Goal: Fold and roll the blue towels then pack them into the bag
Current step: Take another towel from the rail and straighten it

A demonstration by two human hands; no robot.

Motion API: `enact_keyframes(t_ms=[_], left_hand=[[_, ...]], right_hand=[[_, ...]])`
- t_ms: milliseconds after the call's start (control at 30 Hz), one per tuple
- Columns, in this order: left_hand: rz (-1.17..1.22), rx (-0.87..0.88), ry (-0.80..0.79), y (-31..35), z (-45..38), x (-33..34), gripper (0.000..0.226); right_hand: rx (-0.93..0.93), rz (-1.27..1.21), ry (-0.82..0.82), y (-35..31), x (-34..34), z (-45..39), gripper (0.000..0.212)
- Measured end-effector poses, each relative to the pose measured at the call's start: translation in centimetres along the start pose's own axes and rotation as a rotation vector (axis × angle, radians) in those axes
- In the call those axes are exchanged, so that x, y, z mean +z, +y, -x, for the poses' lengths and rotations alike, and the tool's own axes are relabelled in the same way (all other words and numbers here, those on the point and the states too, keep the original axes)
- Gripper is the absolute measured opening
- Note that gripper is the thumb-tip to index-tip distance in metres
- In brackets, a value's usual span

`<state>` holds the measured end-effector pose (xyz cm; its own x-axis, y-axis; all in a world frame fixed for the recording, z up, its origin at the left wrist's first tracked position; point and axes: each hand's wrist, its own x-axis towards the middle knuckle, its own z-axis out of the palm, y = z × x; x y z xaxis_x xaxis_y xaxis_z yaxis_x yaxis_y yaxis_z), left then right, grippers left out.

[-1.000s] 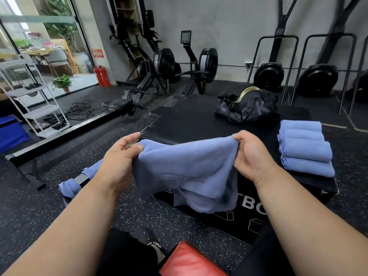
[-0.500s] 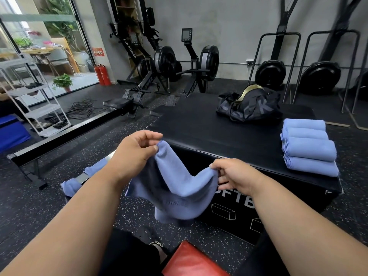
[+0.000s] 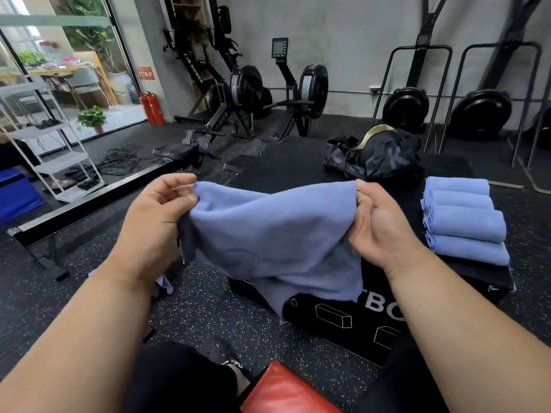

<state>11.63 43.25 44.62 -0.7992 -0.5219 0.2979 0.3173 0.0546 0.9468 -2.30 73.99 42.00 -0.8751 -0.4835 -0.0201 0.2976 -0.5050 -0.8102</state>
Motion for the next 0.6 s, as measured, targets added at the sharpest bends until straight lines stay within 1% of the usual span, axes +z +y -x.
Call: enact_keyframes(t_ms=[33, 67, 133, 200, 267, 333, 367, 400, 500, 533, 600], left_hand=[[-0.022, -0.013, -0.012, -0.2, 0.1, 0.0, 0.039], [-0.052, -0.037, -0.021, -0.6, 0.4, 0.2, 0.038], [-0.098, -0.096, -0.03, -1.7, 1.3, 0.6, 0.037], [-0.109, -0.129, -0.037, -2.5, 1.8, 0.5, 0.038], [-0.036, -0.175, -0.043, -2.6, 1.9, 0.1, 0.039], [0.098, -0.288, -0.05, -2.8, 2.1, -0.3, 0.035], [0.13, -0.364, -0.057, -3.4, 2.3, -0.5, 0.04], [0.133, -0.452, -0.077, -4.0, 2.7, -0.4, 0.047], [0.085, -0.71, -0.163, -6.6, 4.2, 0.5, 0.047], [0.067, -0.761, -0.179, -7.1, 4.8, 1.1, 0.049], [0.025, -0.806, -0.221, -7.7, 5.7, 2.3, 0.056]], right_hand=[[0.048, 0.017, 0.04, 0.1, 0.0, -0.5, 0.038], [0.095, 0.007, 0.059, 0.3, 0.3, -0.8, 0.036], [0.111, 0.037, 0.118, 1.2, 0.4, -1.3, 0.018], [0.065, 0.101, 0.151, 1.6, 0.1, -1.7, 0.005], [0.037, 0.092, 0.078, 1.6, 0.1, -1.7, 0.006], [0.032, 0.037, -0.035, 1.2, 0.5, -1.5, 0.012], [0.032, 0.022, -0.087, 1.0, 0.8, -1.3, 0.016], [0.038, 0.017, -0.138, 0.8, 1.1, -1.1, 0.018], [0.082, 0.086, -0.232, 0.7, 2.4, -0.8, 0.016], [0.095, 0.106, -0.247, 0.7, 2.7, -0.8, 0.017], [0.108, 0.155, -0.255, 0.5, 3.3, -0.8, 0.016]])
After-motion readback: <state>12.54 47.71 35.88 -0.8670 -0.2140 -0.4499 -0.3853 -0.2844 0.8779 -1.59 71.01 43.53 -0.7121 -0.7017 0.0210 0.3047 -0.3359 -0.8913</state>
